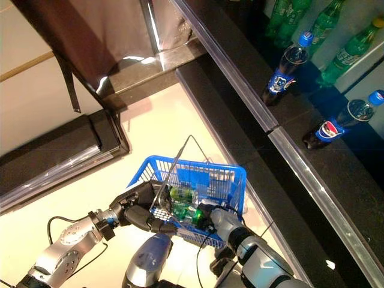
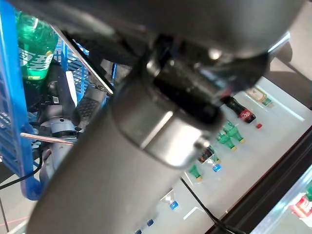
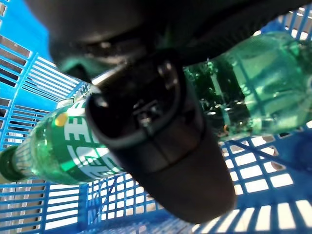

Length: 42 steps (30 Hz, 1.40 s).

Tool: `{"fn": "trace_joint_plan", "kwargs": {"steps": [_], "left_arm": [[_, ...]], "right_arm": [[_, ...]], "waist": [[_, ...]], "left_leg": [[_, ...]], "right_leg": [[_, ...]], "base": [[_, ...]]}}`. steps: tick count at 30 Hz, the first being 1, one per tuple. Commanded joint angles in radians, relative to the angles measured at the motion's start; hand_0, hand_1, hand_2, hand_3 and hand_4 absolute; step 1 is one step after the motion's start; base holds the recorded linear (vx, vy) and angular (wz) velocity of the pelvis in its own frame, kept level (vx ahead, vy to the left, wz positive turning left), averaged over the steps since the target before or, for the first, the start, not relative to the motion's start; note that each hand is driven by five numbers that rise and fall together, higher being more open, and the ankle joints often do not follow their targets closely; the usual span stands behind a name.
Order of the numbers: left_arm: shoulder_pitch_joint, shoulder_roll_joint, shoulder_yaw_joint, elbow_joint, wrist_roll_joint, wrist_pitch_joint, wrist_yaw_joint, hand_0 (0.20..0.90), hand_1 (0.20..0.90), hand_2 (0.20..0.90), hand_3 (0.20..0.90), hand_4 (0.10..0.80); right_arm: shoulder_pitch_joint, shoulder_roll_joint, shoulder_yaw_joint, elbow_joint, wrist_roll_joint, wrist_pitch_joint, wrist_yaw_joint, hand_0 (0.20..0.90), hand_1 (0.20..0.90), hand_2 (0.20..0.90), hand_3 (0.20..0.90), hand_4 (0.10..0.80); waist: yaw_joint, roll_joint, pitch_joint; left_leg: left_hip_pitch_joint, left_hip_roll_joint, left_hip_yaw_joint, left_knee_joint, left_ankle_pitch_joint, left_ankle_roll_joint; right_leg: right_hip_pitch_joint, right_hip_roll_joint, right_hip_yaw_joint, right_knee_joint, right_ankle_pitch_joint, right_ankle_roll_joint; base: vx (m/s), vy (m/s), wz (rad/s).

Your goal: Pick up the drink and place into the basket.

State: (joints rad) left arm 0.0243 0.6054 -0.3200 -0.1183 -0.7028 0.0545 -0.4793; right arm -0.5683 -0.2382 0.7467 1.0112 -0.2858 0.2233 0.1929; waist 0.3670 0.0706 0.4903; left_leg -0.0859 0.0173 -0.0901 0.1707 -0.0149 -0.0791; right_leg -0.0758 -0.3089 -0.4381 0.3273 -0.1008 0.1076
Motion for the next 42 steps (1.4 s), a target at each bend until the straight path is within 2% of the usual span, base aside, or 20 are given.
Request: {"fn": "trace_joint_plan", "kwargs": {"steps": [1,8,11,13,17,19,22,23,25,28,36,42], "left_arm": [[-0.091,-0.115,0.135,-0.393,-0.228,-0.183,-0.057,0.3,0.3,0.3,0.2,0.1],[-0.092,-0.113,0.132,-0.389,-0.224,-0.18,-0.048,0.3,0.3,0.3,0.2,0.1],[-0.094,-0.109,0.135,-0.382,-0.232,-0.172,-0.032,0.3,0.3,0.3,0.2,0.1],[-0.087,-0.108,0.147,-0.368,-0.256,-0.162,-0.023,0.3,0.3,0.3,0.2,0.1],[-0.056,-0.11,0.162,-0.32,-0.258,-0.199,-0.026,0.3,0.3,0.3,0.2,0.1],[-0.042,-0.118,0.168,-0.295,-0.254,-0.211,-0.028,0.3,0.3,0.3,0.2,0.1],[-0.019,-0.134,0.18,-0.256,-0.193,-0.243,-0.026,0.3,0.3,0.3,0.2,0.1],[-0.015,-0.129,0.181,-0.241,-0.139,-0.274,-0.032,0.3,0.3,0.3,0.2,0.1],[-0.011,-0.116,0.182,-0.228,-0.114,-0.285,-0.03,0.3,0.3,0.3,0.2,0.1],[0.015,-0.106,0.192,-0.181,-0.113,-0.281,-0.025,0.3,0.3,0.3,0.2,0.1],[0.087,-0.111,0.201,-0.122,-0.077,-0.278,0.012,0.3,0.3,0.3,0.2,0.1],[0.141,-0.097,0.198,-0.034,-0.03,-0.292,0.056,0.3,0.3,0.3,0.2,0.1]], "right_arm": [[0.079,0.012,0.053,0.076,-0.014,0.012,0.044,0.9,0.9,0.9,0.9,0.8],[0.094,0.003,0.027,0.061,0.125,0.038,0.06,0.9,0.9,0.9,0.9,0.8],[0.097,-0.018,-0.001,0.007,0.197,0.028,0.014,0.9,0.9,0.9,0.9,0.8],[0.111,-0.061,-0.018,-0.079,0.204,0.02,-0.039,0.9,0.9,0.9,0.9,0.8],[0.164,-0.17,-0.051,-0.384,0.221,0.08,-0.101,0.9,0.9,0.9,0.9,0.8],[0.195,-0.207,-0.084,-0.508,0.249,0.071,-0.14,0.9,0.9,0.9,0.9,0.8],[0.236,-0.255,-0.152,-0.672,0.306,0.022,-0.158,0.9,0.9,0.9,0.9,0.8],[0.252,-0.273,-0.175,-0.737,0.342,0.007,-0.161,0.9,0.9,0.9,0.9,0.8],[0.271,-0.304,-0.202,-0.817,0.384,-0.003,-0.154,0.9,0.9,0.9,0.9,0.8],[0.348,-0.349,-0.291,-0.946,0.445,-0.102,-0.144,0.9,0.9,0.9,0.9,0.8],[0.483,-0.378,-0.42,-1.13,0.537,-0.178,-0.126,0.9,0.9,0.9,0.9,0.8],[0.531,-0.365,-0.516,-1.232,0.707,-0.28,-0.122,0.9,0.9,0.9,0.9,0.8]], "waist": [[0.019,-0.006,-0.096],[0.011,-0.011,-0.092],[0.001,-0.021,-0.094],[-0.013,-0.031,-0.091],[-0.053,-0.053,-0.086],[-0.071,-0.066,-0.087],[-0.097,-0.086,-0.091],[-0.103,-0.091,-0.091],[-0.116,-0.099,-0.102],[-0.144,-0.114,-0.119],[-0.18,-0.137,-0.161],[-0.217,-0.142,-0.194]], "left_leg": [[-0.089,-0.031,-0.003,0.049,0.039,0.009],[-0.082,-0.029,0.001,0.042,0.04,0.013],[-0.078,-0.024,0.004,0.041,0.043,0.014],[-0.075,-0.017,0.01,0.042,0.042,0.015],[-0.062,-0.005,0.034,0.034,0.039,0.019],[-0.056,-0.001,0.043,0.033,0.035,0.022],[-0.044,0.006,0.057,0.032,0.028,0.027],[-0.035,0.01,0.065,0.034,0.021,0.028],[-0.034,0.016,0.072,0.031,0.024,0.029],[-0.021,0.032,0.095,0.035,0.017,0.032],[0.016,0.054,0.128,0.036,0.004,0.036],[0.058,0.073,0.167,0.014,0.001,0.033]], "right_leg": [[0.104,0.057,-0.008,-0.087,0.03,-0.042],[0.107,0.061,-0.004,-0.096,0.037,-0.038],[0.111,0.064,-0.001,-0.103,0.045,-0.036],[0.113,0.07,0.008,-0.107,0.048,-0.035],[0.111,0.079,0.032,-0.114,0.054,-0.033],[0.113,0.082,0.042,-0.12,0.057,-0.031],[0.117,0.087,0.059,-0.126,0.06,-0.027],[0.12,0.089,0.067,-0.123,0.056,-0.025],[0.119,0.092,0.076,-0.129,0.062,-0.022],[0.125,0.097,0.096,-0.133,0.061,-0.017],[0.15,0.106,0.121,-0.15,0.068,-0.004],[0.165,0.114,0.148,-0.174,0.078,0.006]], "base": [[0.0,0.0,0.0],[0.0,0.0,0.0],[0.041,-0.008,0.0],[0.0,0.0,0.0],[-0.009,0.005,-0.05],[-0.004,0.006,-0.14],[0.013,0.01,-0.17],[0.015,0.008,-0.16],[0.031,0.013,-0.16],[0.039,0.02,-0.19],[0.056,-0.006,-0.13],[0.016,0.002,-0.12]]}}
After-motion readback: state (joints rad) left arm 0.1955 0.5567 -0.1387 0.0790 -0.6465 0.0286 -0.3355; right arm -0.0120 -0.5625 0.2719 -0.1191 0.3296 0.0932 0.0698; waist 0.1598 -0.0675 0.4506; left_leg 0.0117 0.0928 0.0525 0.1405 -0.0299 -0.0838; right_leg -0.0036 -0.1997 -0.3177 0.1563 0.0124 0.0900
